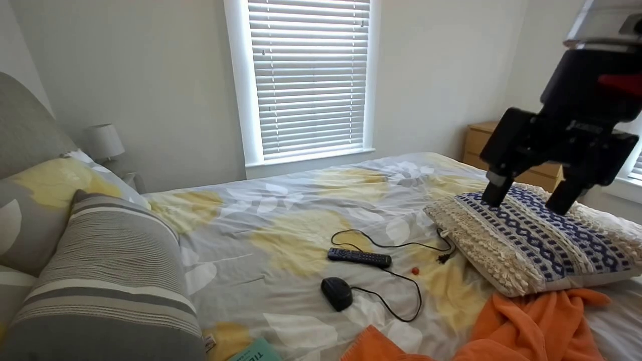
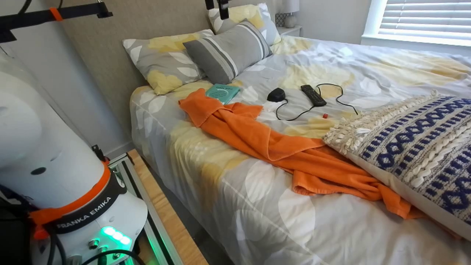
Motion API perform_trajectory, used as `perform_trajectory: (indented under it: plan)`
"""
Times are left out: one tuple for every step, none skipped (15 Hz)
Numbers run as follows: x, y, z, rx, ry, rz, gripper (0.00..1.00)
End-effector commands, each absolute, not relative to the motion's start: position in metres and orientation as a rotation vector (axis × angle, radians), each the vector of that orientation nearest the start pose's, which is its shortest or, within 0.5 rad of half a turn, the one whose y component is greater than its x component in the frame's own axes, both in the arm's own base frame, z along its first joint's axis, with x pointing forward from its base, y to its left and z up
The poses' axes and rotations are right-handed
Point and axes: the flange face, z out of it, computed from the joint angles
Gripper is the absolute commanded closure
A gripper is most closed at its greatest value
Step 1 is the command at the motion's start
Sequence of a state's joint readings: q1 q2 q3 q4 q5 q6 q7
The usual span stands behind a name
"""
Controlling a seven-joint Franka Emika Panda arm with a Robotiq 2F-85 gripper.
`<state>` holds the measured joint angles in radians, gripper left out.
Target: Spread the right corner of the towel over the bed
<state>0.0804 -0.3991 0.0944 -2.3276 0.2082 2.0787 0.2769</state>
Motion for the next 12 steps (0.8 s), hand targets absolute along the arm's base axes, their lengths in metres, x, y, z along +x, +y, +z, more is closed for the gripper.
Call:
perform_trajectory:
  plan:
    - [0.465,0.097,0.457,-2.944,0.403,0.025,0.0]
    - [0.471,0.097,0.445,-2.948,0.425,0.053,0.0]
    - [0.476,0.096,0.43,-2.948,0.449,0.106,0.0]
    - [0.482,0.093,0.416,-2.949,0.469,0.135,0.0]
    - [0.487,0.092,0.403,-2.949,0.485,0.177,0.0]
    - [0.492,0.089,0.387,-2.942,0.51,0.227,0.0]
    - [0.497,0.087,0.375,-2.927,0.522,0.231,0.0]
    - [0.501,0.085,0.361,-2.919,0.552,0.237,0.0]
    - [0.506,0.084,0.349,-2.912,0.564,0.219,0.0]
    - [0.512,0.085,0.335,-2.902,0.582,0.22,0.0]
    - [0.516,0.086,0.323,-2.895,0.588,0.205,0.0]
    - [0.523,0.089,0.311,-2.891,0.575,0.183,0.0]
